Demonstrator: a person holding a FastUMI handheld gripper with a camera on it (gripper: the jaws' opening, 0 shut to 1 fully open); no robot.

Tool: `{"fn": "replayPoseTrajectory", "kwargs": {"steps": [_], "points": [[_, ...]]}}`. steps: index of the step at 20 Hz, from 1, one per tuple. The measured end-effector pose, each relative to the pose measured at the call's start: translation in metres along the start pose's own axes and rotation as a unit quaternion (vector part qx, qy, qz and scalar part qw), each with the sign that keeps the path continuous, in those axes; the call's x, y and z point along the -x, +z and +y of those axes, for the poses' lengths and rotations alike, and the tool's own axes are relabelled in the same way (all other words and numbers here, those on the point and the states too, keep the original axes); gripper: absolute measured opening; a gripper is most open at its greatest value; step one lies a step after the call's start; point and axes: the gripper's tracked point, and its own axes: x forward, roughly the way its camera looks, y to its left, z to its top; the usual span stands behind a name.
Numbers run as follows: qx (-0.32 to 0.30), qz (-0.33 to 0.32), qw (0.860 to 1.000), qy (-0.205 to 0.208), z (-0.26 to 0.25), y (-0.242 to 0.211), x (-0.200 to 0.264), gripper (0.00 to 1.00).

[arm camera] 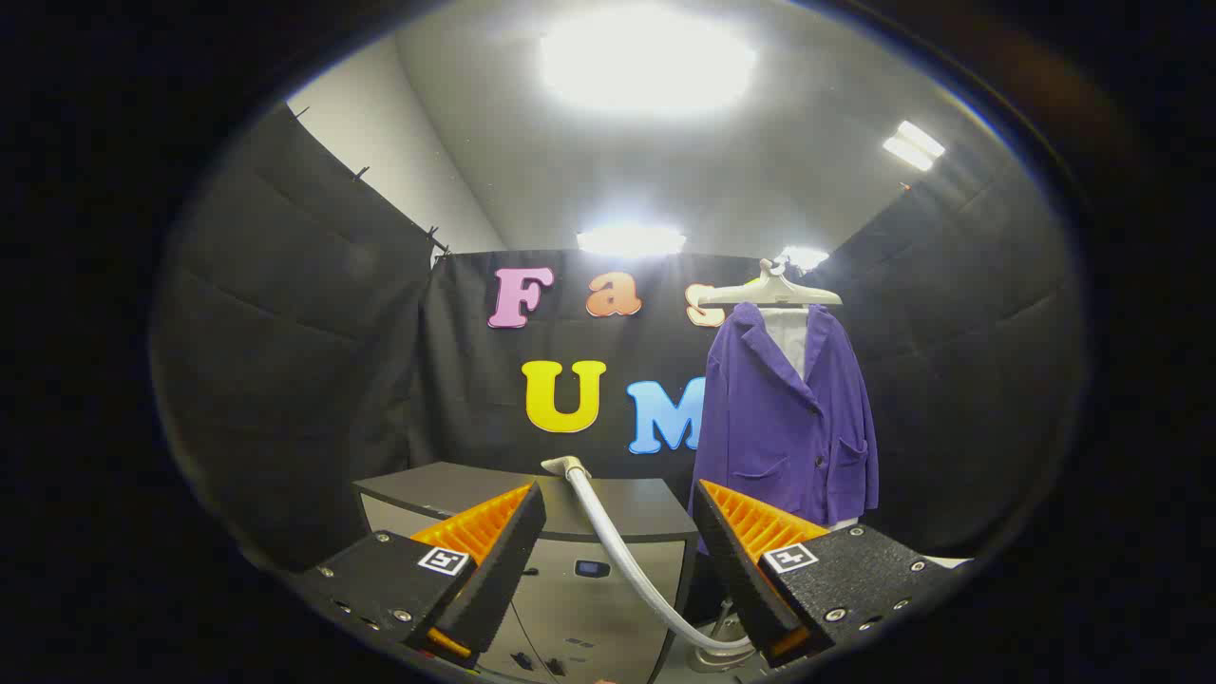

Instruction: Iron the clothes twice with a garment steamer, once on the left side and once on the right side.

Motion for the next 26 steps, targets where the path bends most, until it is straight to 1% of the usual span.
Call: {"fn": "replayPoseTrajectory", "kwargs": {"steps": [8,13,17,21,24,26], "points": [[-0.008,0.018,1.000,0.010,-0.011,-0.007,-0.004,0.96],[-0.008,0.017,1.000,0.010,-0.025,0.001,-0.011,0.96],[-0.016,0.016,1.000,0.010,-0.034,0.019,-0.025,0.96],[-0.025,0.016,0.999,0.016,-0.039,0.048,-0.046,0.96],[-0.051,0.008,0.998,0.031,-0.033,0.075,-0.061,0.96],[-0.059,0.007,0.998,0.034,-0.034,0.089,-0.074,0.96]]}}
